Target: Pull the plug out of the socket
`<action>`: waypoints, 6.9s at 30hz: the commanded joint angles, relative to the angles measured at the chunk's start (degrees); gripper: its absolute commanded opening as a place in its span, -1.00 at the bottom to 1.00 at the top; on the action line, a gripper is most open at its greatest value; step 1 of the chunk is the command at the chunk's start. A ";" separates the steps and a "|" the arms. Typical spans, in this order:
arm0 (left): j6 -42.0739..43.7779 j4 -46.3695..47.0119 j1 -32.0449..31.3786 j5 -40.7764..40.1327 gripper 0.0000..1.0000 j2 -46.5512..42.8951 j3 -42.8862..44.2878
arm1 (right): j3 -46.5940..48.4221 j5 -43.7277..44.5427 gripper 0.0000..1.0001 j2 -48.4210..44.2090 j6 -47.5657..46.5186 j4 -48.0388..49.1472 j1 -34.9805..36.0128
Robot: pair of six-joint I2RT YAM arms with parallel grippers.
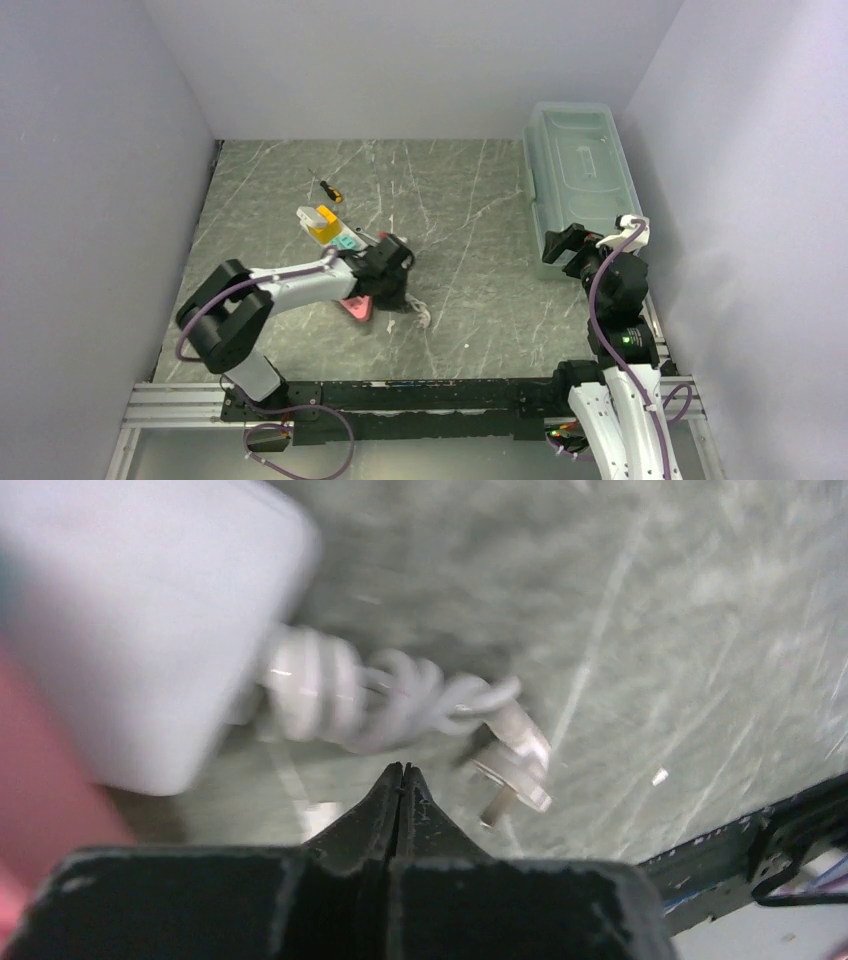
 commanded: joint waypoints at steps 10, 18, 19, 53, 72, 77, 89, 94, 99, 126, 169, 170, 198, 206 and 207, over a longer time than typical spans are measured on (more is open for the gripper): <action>-1.98 0.32 -17.84 -3.40 -0.75 8.84 14.37 | 2.21 -6.41 0.99 1.12 -1.28 2.42 -0.14; 2.23 -6.54 -13.37 -8.61 0.13 -0.11 17.76 | 2.25 -13.51 0.99 3.08 -2.54 4.15 -0.14; 2.95 -6.98 -11.40 -8.17 0.26 -1.82 17.48 | 2.17 -14.82 0.99 3.30 -2.78 4.53 -0.06; 23.06 -7.76 62.12 13.55 0.69 3.02 23.36 | 19.23 -1.46 0.64 55.17 -13.69 9.28 51.46; 21.23 -6.99 64.42 20.12 0.68 3.63 23.25 | 29.01 -4.23 0.07 76.25 -17.44 11.57 51.63; 21.05 -7.11 64.36 20.13 0.68 3.79 23.08 | 27.28 -0.44 -0.65 74.81 -13.12 10.08 52.42; 19.32 -5.50 61.16 23.79 0.67 1.83 20.69 | 9.90 13.64 -0.90 56.09 11.25 -0.24 58.10; 18.95 -5.40 57.54 26.18 0.68 -1.37 18.68 | 5.96 14.50 -0.29 49.85 19.16 -4.07 61.79; 16.76 -3.26 57.07 30.30 0.70 -4.58 16.42 | 8.82 17.46 0.49 44.04 18.54 -9.25 62.31; 14.43 -0.47 51.43 25.99 0.67 0.24 14.30 | 30.52 10.55 0.66 74.72 -34.15 39.76 57.37; 11.95 1.97 38.88 38.37 -0.15 10.33 12.84 | 28.76 4.16 -0.12 75.16 -19.50 42.06 51.72; 11.85 2.23 38.66 38.43 -0.17 10.33 12.77 | 28.99 4.23 -0.12 75.45 -19.11 41.80 51.72; 11.69 -0.44 33.97 34.05 -0.45 10.09 12.20 | 30.19 7.32 -0.51 78.15 -17.59 40.71 51.72; 11.04 1.40 33.58 35.09 -0.25 8.17 11.03 | 29.94 9.68 -0.84 78.33 -16.45 40.42 51.31; 11.03 1.76 33.49 35.36 -0.23 8.02 10.93 | 30.02 9.74 -0.86 78.35 -16.30 40.27 51.17</action>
